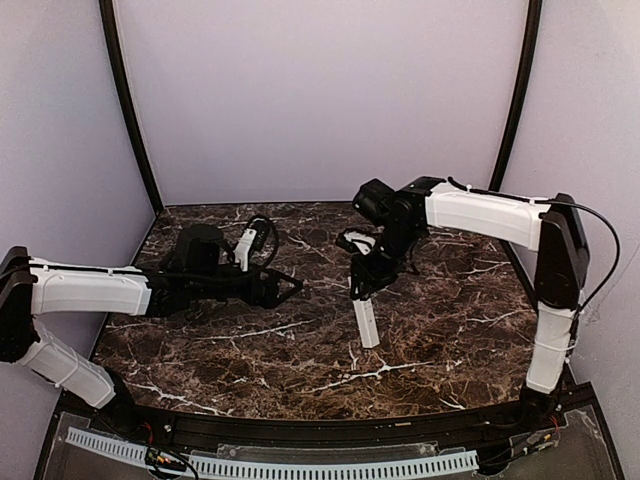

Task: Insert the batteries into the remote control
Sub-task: Place the remote control at the center of the board.

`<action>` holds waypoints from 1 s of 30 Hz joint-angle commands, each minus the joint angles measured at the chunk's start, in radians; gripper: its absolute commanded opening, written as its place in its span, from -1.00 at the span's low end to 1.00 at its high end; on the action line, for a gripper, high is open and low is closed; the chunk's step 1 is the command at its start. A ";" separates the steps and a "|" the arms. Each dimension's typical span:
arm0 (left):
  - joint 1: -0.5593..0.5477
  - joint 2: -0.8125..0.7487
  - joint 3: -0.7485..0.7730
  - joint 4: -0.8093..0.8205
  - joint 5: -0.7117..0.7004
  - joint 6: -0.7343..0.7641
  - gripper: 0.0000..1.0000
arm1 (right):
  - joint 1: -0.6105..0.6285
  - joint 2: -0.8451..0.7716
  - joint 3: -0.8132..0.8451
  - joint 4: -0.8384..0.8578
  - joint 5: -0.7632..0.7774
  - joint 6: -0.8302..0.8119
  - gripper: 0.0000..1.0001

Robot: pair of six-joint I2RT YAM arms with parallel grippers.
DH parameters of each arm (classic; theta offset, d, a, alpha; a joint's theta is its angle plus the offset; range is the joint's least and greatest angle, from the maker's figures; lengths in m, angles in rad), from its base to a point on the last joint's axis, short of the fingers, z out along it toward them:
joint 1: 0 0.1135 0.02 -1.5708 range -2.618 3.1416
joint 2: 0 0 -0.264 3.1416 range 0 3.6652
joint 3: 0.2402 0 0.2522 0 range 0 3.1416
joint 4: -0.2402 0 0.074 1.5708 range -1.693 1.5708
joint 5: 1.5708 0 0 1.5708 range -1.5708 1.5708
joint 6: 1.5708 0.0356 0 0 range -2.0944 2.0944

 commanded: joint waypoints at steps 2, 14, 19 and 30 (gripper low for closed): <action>0.006 -0.010 -0.004 0.019 -0.006 0.006 0.97 | 0.063 0.151 0.167 -0.198 0.111 -0.053 -1.00; 0.045 -0.016 -0.094 0.089 -0.060 -0.034 0.97 | 0.104 0.407 0.403 -0.318 0.133 -0.069 -0.93; 0.066 -0.022 -0.114 0.112 -0.056 -0.043 0.97 | 0.105 0.492 0.488 -0.323 0.121 -0.050 -0.91; 0.077 -0.005 -0.120 0.111 -0.068 -0.024 0.97 | 0.105 0.599 0.597 -0.332 0.130 -0.007 -0.76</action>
